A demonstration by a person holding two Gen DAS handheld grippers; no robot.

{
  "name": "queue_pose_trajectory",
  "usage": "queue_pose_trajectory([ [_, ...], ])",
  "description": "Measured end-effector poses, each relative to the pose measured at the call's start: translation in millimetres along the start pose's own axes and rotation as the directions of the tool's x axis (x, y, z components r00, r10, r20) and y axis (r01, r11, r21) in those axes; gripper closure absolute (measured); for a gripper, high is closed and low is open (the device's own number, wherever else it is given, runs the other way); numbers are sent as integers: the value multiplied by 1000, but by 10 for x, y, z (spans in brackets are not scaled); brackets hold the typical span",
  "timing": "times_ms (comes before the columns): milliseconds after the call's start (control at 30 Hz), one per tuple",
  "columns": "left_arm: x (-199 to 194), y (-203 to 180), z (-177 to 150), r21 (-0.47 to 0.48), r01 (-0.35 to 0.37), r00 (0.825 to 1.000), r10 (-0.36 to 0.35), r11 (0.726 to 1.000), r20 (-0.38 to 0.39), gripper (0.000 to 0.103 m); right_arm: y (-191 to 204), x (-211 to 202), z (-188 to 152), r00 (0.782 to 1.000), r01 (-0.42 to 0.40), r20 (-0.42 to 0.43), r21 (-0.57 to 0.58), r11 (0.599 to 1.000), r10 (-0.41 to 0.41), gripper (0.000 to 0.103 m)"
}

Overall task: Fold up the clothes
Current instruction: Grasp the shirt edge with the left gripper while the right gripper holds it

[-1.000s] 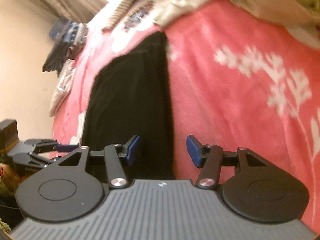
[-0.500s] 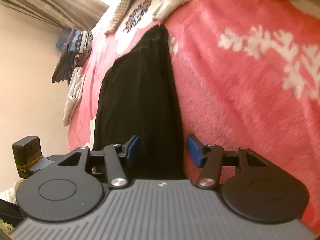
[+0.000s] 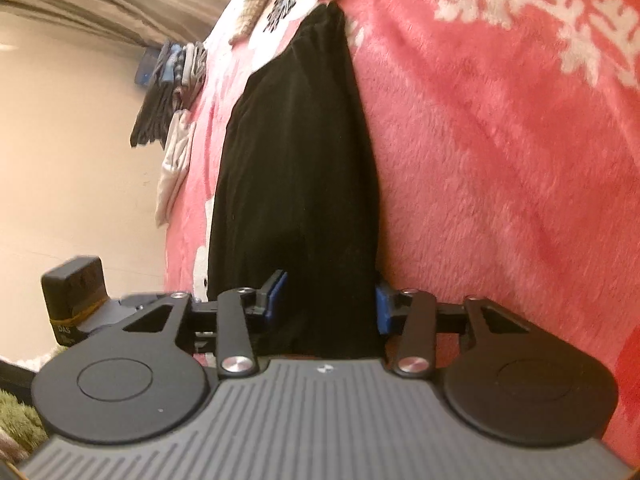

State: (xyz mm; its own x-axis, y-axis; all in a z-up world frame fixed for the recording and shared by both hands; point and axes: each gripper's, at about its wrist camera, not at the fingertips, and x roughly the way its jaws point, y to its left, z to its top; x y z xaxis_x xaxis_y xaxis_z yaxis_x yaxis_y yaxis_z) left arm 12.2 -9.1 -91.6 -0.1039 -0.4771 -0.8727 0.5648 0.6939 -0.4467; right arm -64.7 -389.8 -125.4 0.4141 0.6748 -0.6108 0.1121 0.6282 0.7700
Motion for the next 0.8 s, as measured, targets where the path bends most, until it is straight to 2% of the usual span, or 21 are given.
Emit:
queue_pose_trajectory([
  [133,31,177,-41,-68,94,995,-97,993,-40,52,-108,30,35,1000,-16,10,42,999,15,67],
  [333,87,199,-31,-72,150,987,-154,986,-47,54,-152,65,-75,996,-60,-68,63,996,65,68],
  [367,93,224,-3,-86,167,984,-171,982,-46,56,-158,67,-72,995,-67,-73,69,995,72,67],
  [433,69,323,67,-135,201,979,-204,970,-12,69,-155,69,-30,994,-73,-72,80,994,79,67],
  [533,68,489,134,-209,234,972,-233,949,31,73,-156,91,24,994,-78,-68,100,992,85,67],
  [567,98,493,119,-206,244,969,-246,948,14,76,-158,97,22,994,-78,-68,103,992,85,67],
  [800,257,512,36,-216,317,939,-337,924,-68,75,-228,58,-68,990,-106,-77,129,986,117,68],
])
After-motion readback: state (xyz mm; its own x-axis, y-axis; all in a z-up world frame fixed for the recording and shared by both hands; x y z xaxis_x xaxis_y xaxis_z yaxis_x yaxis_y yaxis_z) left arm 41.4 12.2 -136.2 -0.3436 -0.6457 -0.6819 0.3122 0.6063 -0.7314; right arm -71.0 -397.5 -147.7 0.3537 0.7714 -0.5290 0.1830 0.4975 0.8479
